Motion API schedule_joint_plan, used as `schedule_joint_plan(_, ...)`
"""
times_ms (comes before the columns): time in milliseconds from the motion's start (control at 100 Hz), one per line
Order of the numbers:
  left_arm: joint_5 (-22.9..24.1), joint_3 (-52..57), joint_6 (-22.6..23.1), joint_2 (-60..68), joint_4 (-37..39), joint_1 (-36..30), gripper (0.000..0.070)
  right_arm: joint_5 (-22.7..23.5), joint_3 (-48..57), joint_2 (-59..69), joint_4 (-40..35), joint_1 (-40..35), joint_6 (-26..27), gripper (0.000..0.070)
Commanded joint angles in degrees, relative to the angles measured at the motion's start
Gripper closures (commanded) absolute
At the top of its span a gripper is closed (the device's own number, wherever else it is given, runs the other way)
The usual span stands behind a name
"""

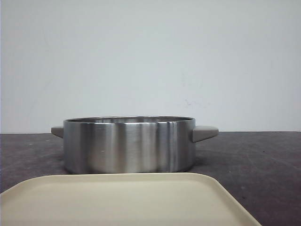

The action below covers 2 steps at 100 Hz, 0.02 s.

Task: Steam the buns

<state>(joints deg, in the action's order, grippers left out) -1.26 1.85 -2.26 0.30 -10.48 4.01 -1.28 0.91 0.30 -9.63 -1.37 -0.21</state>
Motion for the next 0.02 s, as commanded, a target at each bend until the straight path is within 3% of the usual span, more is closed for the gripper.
schedule_joint_plan(0,0.2,-1.05,0.72,-0.11,-0.28,0.15,0.0683,-0.17,-0.26,-0.07,0.63,0.04,0.2,0.069)
schedule_joint_plan(10,0.2,-1.05,0.72,-0.11,-0.28,0.15,0.0683,-0.17,-0.26,-0.09,0.66,0.04,0.2,0.0689)
